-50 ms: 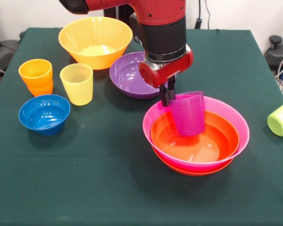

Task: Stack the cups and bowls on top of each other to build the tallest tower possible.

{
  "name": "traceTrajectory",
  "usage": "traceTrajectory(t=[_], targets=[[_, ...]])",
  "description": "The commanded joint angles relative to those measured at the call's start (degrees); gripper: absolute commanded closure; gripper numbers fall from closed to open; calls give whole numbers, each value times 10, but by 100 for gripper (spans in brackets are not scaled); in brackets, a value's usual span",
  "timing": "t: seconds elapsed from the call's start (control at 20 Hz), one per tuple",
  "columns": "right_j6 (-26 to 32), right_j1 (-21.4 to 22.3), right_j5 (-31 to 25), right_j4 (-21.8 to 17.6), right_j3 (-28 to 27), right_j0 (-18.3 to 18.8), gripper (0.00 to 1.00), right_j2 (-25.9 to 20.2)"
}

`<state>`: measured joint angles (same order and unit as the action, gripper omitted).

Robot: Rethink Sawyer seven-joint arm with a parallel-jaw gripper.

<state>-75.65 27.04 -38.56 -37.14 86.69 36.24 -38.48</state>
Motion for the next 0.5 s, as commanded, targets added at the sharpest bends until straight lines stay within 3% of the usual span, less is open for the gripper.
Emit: traceTrajectory(t=[0.05, 0.5], targets=[[-18, -41, 19, -53, 36, -21, 100, 63], [7, -40, 28, -51, 54, -14, 100, 70]])
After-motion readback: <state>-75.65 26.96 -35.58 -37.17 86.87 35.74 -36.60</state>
